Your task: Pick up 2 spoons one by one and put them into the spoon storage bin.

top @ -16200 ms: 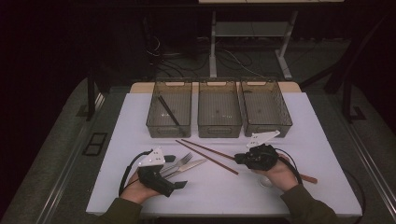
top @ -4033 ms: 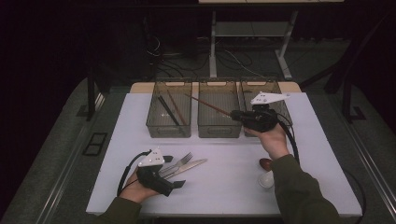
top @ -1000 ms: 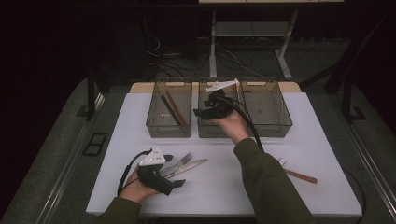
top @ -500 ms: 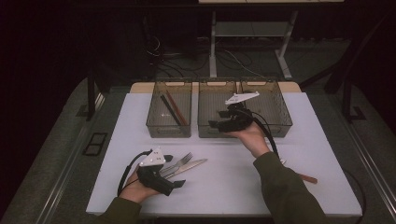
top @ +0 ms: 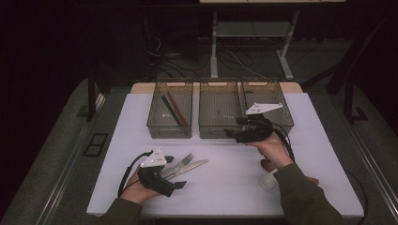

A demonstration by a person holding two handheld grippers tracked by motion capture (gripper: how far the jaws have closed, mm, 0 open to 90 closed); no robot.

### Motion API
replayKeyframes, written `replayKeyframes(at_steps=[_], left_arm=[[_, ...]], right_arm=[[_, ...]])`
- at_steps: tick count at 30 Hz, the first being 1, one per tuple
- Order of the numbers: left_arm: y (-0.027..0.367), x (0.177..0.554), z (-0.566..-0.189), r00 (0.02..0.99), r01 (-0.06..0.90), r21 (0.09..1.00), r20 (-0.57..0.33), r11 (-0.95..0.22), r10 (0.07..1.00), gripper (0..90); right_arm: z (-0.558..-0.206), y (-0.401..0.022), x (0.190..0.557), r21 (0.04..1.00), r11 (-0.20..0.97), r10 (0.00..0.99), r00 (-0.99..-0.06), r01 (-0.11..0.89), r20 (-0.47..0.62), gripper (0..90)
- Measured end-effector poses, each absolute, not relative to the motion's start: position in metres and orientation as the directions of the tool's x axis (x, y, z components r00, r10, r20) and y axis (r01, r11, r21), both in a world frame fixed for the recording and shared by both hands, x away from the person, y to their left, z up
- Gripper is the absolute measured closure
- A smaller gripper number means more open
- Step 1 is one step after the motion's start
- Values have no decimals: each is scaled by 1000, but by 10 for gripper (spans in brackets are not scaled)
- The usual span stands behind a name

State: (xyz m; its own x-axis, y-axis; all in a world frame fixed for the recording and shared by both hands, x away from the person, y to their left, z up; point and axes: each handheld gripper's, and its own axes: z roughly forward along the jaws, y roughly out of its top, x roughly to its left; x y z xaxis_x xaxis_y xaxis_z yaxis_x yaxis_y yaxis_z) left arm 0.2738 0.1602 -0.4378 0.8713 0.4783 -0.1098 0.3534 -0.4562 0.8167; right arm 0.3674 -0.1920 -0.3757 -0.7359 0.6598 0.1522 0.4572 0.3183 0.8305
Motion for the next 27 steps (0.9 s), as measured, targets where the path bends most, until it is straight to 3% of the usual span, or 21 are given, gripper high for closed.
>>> replayKeyframes(at_steps=[15, 21, 27], left_arm=[[161, 274, -438, 872, 354, 814, -109, -461, 477, 0], [160, 274, -438, 873, 353, 815, -110, -459, 476, 0], [160, 273, -437, 870, 354, 816, -109, -456, 480, 0]], right_arm=[[-390, -238, 334, 807, 324, 677, -717, 494, 167, 300], [-392, -257, 322, 797, 334, 694, -703, 504, 155, 411], [-395, -283, 313, 789, 327, 728, -671, 520, 141, 595]])
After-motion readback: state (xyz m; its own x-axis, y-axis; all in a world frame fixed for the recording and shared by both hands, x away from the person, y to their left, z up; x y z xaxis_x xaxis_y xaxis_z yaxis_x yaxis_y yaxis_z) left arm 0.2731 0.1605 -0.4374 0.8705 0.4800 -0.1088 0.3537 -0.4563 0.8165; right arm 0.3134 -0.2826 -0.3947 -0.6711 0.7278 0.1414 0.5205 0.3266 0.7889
